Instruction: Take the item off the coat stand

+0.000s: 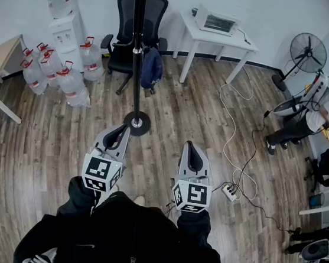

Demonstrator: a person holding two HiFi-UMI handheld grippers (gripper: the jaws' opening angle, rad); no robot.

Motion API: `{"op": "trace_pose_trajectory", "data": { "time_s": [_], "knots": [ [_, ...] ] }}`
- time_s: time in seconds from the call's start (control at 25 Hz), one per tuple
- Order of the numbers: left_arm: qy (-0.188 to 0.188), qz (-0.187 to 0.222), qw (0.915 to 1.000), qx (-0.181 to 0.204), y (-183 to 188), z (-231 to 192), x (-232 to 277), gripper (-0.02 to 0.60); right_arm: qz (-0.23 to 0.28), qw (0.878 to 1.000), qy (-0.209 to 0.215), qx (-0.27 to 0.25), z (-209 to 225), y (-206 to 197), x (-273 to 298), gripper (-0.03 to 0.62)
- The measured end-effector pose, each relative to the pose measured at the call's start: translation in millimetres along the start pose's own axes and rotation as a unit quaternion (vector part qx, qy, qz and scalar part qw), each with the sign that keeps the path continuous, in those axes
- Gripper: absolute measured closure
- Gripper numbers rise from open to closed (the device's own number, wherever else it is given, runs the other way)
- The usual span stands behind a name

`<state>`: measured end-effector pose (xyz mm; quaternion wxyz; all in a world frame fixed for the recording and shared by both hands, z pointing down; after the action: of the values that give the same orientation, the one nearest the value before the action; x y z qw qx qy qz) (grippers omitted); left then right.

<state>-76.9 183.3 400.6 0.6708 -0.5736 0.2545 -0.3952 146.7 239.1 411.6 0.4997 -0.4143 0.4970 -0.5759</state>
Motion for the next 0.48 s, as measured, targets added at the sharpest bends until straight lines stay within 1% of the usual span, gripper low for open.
{"op": "trace_pose_trajectory", "data": {
  "time_s": [0.28, 0.48],
  "knots": [
    [-0.004, 0.000, 1.0000, 0.004, 0, -1, 6, 0.545, 0.003, 1.000, -0.001, 0.016, 3, -2, 4, 0.579],
    [-0.006, -0.004, 1.0000, 0.003, -1, -1, 15, 0.545, -0.002, 1.000, -0.002, 0.013, 6, -3, 8, 0.579]
  ]
}}
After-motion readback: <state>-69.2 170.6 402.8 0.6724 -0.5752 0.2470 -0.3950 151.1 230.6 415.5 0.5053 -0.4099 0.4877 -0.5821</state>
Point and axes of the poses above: the fingertips, and each gripper's own axes: x forward along the fingers, z to its right, y out of its top, the point moved 6 cm from there along -x, backward along the fingers, and after that the axes turned 10 degrees about x, right-handed, at the moved point
